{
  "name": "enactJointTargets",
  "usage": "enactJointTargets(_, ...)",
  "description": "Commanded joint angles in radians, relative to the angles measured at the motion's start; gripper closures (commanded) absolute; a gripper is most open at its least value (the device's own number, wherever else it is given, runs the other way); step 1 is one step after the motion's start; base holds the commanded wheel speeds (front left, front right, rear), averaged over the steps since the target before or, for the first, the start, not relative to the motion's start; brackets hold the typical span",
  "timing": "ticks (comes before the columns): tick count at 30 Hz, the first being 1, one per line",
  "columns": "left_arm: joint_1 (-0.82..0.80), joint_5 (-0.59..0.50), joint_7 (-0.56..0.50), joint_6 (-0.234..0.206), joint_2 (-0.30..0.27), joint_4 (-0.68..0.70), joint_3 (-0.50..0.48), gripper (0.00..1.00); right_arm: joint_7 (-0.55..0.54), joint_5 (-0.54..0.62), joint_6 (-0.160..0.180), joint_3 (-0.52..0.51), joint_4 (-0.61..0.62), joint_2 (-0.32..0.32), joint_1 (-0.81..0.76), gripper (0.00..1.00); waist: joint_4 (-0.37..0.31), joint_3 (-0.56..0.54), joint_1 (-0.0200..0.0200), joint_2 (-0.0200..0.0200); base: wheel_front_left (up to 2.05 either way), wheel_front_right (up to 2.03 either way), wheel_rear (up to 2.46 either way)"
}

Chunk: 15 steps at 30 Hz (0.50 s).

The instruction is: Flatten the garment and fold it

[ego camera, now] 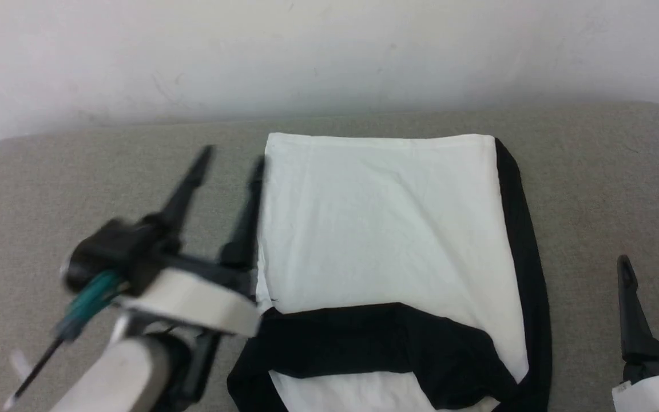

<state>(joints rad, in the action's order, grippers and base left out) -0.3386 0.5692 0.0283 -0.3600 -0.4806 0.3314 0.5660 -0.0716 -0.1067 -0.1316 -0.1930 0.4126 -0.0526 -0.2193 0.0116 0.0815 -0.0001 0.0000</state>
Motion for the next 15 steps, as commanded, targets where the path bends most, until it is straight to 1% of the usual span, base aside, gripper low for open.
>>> enactJointTargets(1, 0.056, 0.001, 0.026, -0.028, -0.022, 0.036, -0.033, 0.0, -0.004, -0.005, 0.001, -0.003, 0.004, 0.002, -0.013, 0.0, 0.004, -0.006, 0.0001, 0.0, 0.0, 0.0, 0.0)
enactJointTargets(4, 0.17, -0.001, 0.097, -0.07, -0.074, 0.099, -0.101, 0.0, -0.004, -0.008, 0.001, -0.006, 0.006, 0.002, -0.02, 0.0, 0.006, -0.012, 0.0001, 0.0, 0.0, 0.0, 0.0)
enactJointTargets(6, 0.248, -0.036, 0.148, -0.094, -0.122, 0.111, -0.13, 0.0, -0.003, -0.011, 0.001, -0.007, 0.004, 0.002, -0.026, 0.0, 0.008, -0.018, 0.0001, 0.0, 0.0, 0.0, 0.0)
enactJointTargets(8, 0.334, -0.056, 0.188, -0.129, -0.143, 0.114, -0.162, 0.0, -0.001, -0.014, 0.001, -0.008, 0.0, 0.002, -0.034, 0.0, 0.01, -0.028, 0.0001, 0.0, 0.0, 0.0, 0.0)
enactJointTargets(11, 0.465, -0.071, 0.217, -0.179, -0.146, 0.112, -0.201, 0.0, 0.001, -0.02, 0.001, -0.008, -0.003, 0.002, -0.05, 0.0, 0.012, -0.039, 0.0001, 0.0, 0.0, 0.0, 0.0)
enactJointTargets(12, 0.508, -0.069, 0.222, -0.189, -0.14, 0.11, -0.21, 0.0, 0.001, -0.022, 0.001, -0.009, -0.004, 0.002, -0.055, 0.0, 0.012, -0.043, 0.0001, 0.0, 0.0, 0.0, 0.0)
enactJointTargets(13, 0.543, -0.059, 0.226, -0.199, -0.12, 0.113, -0.226, 0.0, 0.002, -0.026, 0.001, -0.01, -0.006, 0.002, -0.061, 0.0, 0.013, -0.045, 0.0001, 0.0, 0.0, 0.0, 0.0)
enactJointTargets(14, 0.574, -0.051, 0.23, -0.199, -0.099, 0.115, -0.242, 0.0, 0.003, -0.03, 0.001, -0.013, -0.009, 0.002, -0.067, 0.0, 0.016, -0.047, 0.0001, 0.0, 0.0, 0.0, 0.0)
enactJointTargets(15, 0.601, -0.054, 0.231, -0.188, -0.091, 0.111, -0.25, 0.0, 0.004, -0.035, 0.001, -0.015, -0.012, 0.002, -0.074, 0.0, 0.02, -0.049, 0.0001, 0.0, 0.0, 0.0, 0.0)
